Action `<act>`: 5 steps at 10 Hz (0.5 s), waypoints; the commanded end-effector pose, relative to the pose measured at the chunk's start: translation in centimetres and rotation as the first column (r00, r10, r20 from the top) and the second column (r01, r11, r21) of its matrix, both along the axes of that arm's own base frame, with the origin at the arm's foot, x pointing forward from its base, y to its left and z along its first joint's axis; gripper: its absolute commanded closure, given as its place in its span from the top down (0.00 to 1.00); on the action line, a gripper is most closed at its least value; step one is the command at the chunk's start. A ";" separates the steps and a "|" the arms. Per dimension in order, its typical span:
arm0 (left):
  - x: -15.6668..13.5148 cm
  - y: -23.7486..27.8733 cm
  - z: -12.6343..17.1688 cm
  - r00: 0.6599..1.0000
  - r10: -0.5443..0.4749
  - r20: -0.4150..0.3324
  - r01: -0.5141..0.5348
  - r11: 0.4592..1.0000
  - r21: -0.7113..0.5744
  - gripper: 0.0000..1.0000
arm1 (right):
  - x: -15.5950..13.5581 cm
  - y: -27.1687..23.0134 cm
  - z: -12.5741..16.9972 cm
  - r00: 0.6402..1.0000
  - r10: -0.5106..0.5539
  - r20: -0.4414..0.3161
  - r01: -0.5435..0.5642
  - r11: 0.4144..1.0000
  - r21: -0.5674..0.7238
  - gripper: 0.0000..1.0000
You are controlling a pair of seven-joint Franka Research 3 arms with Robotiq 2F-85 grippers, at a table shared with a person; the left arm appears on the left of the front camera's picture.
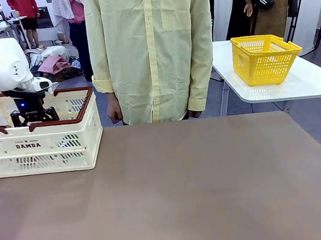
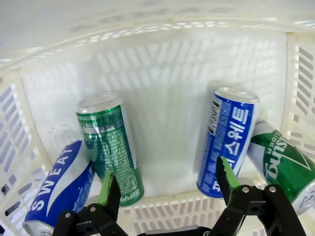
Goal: Place the drinks into the Shopping basket.
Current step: Pick up one drink and place it into the Shopping basket.
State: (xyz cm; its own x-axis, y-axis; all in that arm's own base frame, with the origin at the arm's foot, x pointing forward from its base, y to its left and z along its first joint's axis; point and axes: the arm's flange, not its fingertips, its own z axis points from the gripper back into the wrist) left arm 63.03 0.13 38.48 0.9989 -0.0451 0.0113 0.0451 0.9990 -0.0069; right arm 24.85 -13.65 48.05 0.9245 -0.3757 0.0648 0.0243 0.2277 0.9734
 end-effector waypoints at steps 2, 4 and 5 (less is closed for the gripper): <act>0.1 0.2 0.2 0.999 -0.032 -0.006 0.032 0.999 -0.019 1.00 | 0.1 0.1 0.4 1.000 -0.008 -0.001 0.008 1.000 0.020 1.00; 0.0 0.1 0.5 0.999 -0.045 -0.005 0.045 0.999 -0.026 1.00 | 0.1 0.1 0.4 1.000 -0.008 -0.001 0.008 1.000 0.020 1.00; 0.0 0.0 0.9 0.999 -0.050 -0.007 0.050 0.998 -0.032 1.00 | 0.1 0.1 0.4 1.000 -0.008 -0.001 0.008 1.000 0.020 1.00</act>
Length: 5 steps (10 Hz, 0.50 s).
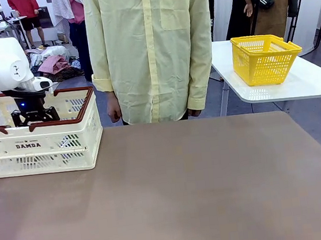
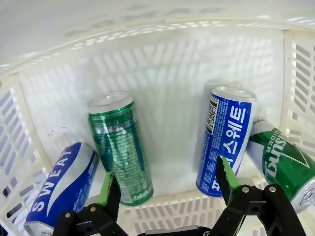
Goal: Place the drinks into the Shopping basket.
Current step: Pick up one drink and place it into the Shopping basket.
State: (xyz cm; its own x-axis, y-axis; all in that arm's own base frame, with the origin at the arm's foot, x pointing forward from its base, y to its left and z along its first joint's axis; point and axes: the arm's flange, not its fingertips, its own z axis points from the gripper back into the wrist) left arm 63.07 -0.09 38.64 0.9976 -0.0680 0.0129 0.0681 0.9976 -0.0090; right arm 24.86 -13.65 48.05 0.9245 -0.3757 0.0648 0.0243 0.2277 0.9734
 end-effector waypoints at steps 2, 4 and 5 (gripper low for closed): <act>-0.1 0.9 3.7 0.997 0.068 -0.030 -0.069 0.996 -0.048 1.00 | 0.1 0.1 0.4 1.000 -0.008 -0.001 0.008 1.000 0.020 1.00; -2.3 1.7 10.3 0.999 0.027 0.025 -0.023 0.987 -0.162 1.00 | 0.1 0.1 0.4 1.000 -0.008 -0.001 0.008 1.000 0.020 1.00; -3.8 2.2 13.3 0.997 -0.055 -0.060 0.039 0.970 -0.240 1.00 | 0.1 0.1 0.4 1.000 -0.008 -0.001 0.008 1.000 0.020 1.00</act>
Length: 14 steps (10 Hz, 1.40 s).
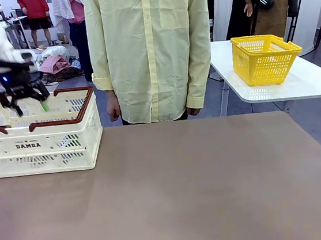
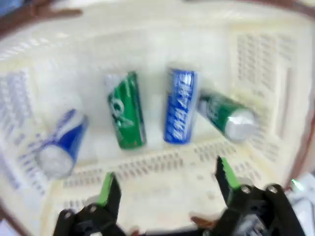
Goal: Place the drinks into the Shopping basket.
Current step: Pick up one drink and place it into the Shopping basket.
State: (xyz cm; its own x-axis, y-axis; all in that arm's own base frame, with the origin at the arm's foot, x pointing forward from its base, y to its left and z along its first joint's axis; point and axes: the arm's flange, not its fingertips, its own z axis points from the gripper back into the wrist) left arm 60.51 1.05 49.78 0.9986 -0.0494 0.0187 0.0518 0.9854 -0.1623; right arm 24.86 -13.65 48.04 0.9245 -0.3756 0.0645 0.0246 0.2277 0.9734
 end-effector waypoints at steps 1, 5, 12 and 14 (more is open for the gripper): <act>-3.0 1.6 4.7 0.992 -0.122 -0.025 0.119 0.986 -0.117 1.00 | 0.1 0.1 0.4 1.000 -0.008 0.000 0.008 1.000 0.020 1.00; -10.4 5.4 12.3 0.993 -0.113 0.035 0.108 0.742 -0.662 1.00 | 0.1 0.1 0.4 1.000 -0.008 0.000 0.008 1.000 0.020 1.00; -20.9 16.5 -0.3 0.979 -0.062 0.196 0.206 0.279 -0.938 1.00 | 0.1 0.1 0.4 1.000 -0.008 0.000 0.008 1.000 0.020 1.00; -21.5 17.4 -0.5 0.985 -0.045 0.164 0.170 0.289 -0.942 1.00 | 0.1 0.1 0.4 1.000 -0.008 0.000 0.008 1.000 0.020 1.00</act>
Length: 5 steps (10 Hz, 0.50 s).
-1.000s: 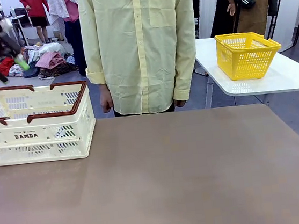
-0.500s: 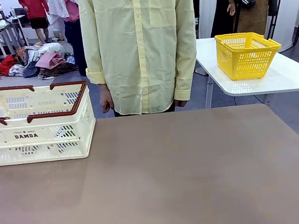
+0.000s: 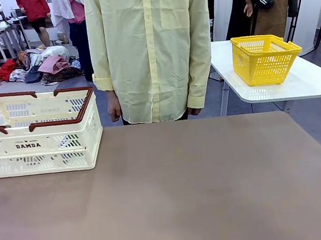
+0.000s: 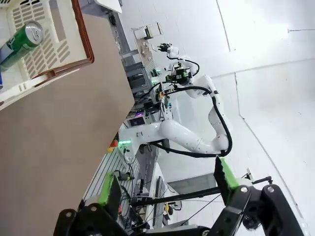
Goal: Place the drinks into the Shopping basket.
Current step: Pick up one drink and place it into the Shopping basket.
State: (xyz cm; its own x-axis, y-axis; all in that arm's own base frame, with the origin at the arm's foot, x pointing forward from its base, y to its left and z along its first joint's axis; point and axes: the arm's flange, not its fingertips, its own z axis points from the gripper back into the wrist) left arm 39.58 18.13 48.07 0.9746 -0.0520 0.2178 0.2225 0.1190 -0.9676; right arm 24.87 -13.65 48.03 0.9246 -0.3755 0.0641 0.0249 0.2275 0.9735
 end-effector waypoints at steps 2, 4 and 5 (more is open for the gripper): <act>-0.6 0.3 1.2 1.000 0.012 -0.002 -0.012 1.000 0.006 1.00 | 0.1 0.1 0.5 1.000 -0.008 0.000 0.008 1.000 0.020 1.00; -0.6 0.3 1.2 1.000 0.012 -0.002 -0.012 1.000 0.006 1.00 | 0.1 0.1 0.5 1.000 -0.008 0.000 0.008 1.000 0.020 1.00; -0.6 0.3 1.2 1.000 0.012 -0.002 -0.012 1.000 0.006 1.00 | 0.1 0.1 0.5 1.000 -0.008 0.000 0.008 1.000 0.020 1.00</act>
